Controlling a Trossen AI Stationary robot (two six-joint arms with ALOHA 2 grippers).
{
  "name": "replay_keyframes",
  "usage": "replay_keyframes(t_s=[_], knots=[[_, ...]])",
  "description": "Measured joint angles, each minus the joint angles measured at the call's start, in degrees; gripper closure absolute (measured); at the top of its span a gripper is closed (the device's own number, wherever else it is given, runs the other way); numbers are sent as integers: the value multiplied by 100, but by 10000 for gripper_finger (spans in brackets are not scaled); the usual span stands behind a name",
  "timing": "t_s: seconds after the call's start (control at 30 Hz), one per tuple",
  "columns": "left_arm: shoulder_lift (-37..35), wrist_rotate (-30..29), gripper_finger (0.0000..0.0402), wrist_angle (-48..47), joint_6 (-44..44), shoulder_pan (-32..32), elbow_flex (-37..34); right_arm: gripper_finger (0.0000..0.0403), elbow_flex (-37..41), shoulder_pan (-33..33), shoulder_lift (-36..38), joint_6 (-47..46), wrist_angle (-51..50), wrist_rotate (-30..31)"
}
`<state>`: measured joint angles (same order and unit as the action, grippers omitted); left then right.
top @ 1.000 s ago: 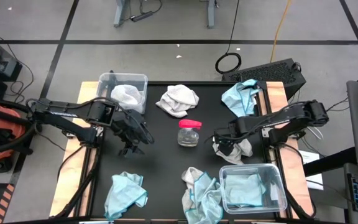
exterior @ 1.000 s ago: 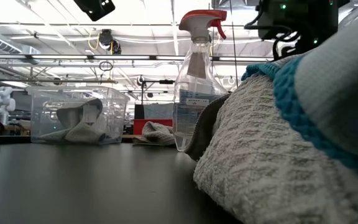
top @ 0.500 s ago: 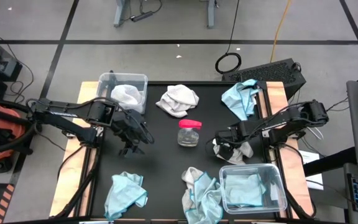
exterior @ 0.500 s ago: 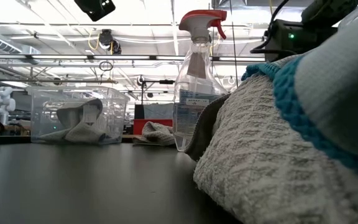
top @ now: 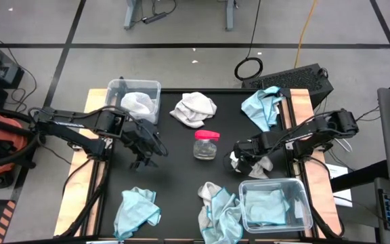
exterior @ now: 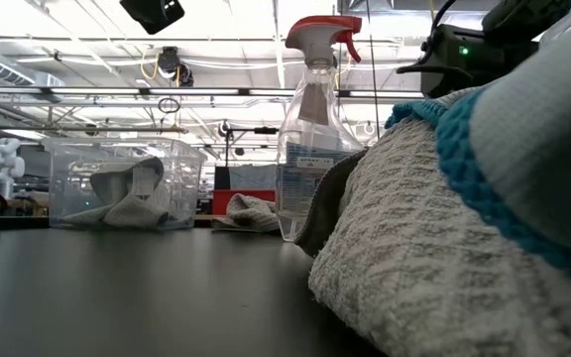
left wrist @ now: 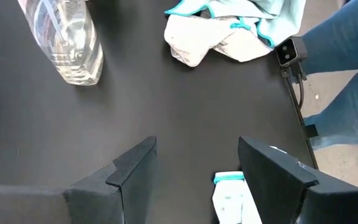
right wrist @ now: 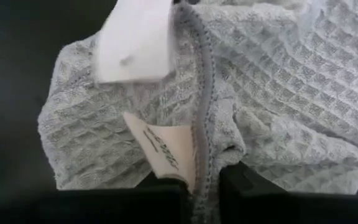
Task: Sort microfiber towel by color & place in baskets
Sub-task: Put the gray towel into the top transparent bin
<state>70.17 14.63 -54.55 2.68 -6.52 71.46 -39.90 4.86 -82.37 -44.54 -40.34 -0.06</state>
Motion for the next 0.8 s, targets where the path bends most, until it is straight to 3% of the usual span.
replay_keyframes(t_s=[0.8], knots=[[0, -142, 171, 7, -2, 2, 0, 384, 9, -2, 1075, -282, -128, 174]])
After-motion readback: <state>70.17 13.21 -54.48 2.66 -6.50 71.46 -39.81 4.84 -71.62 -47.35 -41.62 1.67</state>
